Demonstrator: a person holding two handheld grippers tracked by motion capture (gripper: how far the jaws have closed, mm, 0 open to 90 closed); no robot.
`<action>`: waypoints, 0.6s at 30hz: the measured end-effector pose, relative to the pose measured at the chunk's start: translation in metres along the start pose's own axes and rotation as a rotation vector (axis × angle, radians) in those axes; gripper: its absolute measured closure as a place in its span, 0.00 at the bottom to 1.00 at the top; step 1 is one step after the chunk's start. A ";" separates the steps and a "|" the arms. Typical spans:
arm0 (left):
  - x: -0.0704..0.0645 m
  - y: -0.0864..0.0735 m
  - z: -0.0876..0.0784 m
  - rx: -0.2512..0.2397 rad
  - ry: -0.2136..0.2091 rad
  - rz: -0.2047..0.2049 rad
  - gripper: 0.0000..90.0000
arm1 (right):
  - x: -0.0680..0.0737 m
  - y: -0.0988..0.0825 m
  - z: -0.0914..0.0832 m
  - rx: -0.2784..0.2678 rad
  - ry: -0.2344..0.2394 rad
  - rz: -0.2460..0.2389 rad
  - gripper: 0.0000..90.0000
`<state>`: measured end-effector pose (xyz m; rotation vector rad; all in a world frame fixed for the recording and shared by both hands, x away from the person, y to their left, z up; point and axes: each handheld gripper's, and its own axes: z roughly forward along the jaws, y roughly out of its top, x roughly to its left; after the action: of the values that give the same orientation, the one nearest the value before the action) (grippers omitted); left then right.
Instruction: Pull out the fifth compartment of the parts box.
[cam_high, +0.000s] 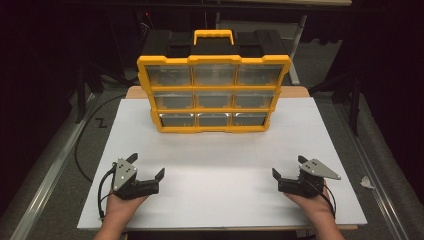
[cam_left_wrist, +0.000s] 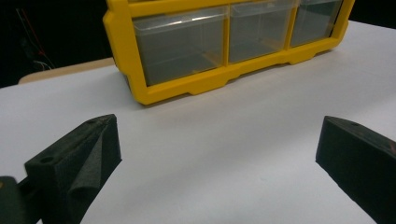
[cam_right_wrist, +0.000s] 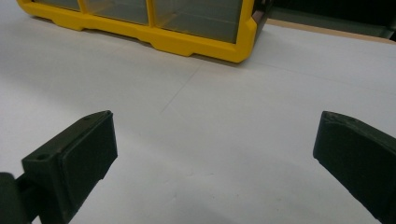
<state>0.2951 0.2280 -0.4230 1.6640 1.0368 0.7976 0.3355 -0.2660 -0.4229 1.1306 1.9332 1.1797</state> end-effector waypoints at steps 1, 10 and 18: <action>0.000 0.000 0.001 0.003 0.001 -0.005 0.01 | 0.000 0.000 0.000 -0.002 -0.002 0.002 0.01; 0.002 -0.001 0.002 0.002 0.007 -0.014 0.01 | 0.001 0.002 0.002 -0.020 -0.014 -0.011 0.01; 0.001 -0.001 0.003 0.002 0.007 -0.003 0.00 | 0.003 0.004 0.010 -0.011 -0.025 -0.032 0.01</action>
<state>0.2976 0.2278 -0.4252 1.6618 1.0447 0.8014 0.3434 -0.2590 -0.4236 1.1001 1.9169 1.1523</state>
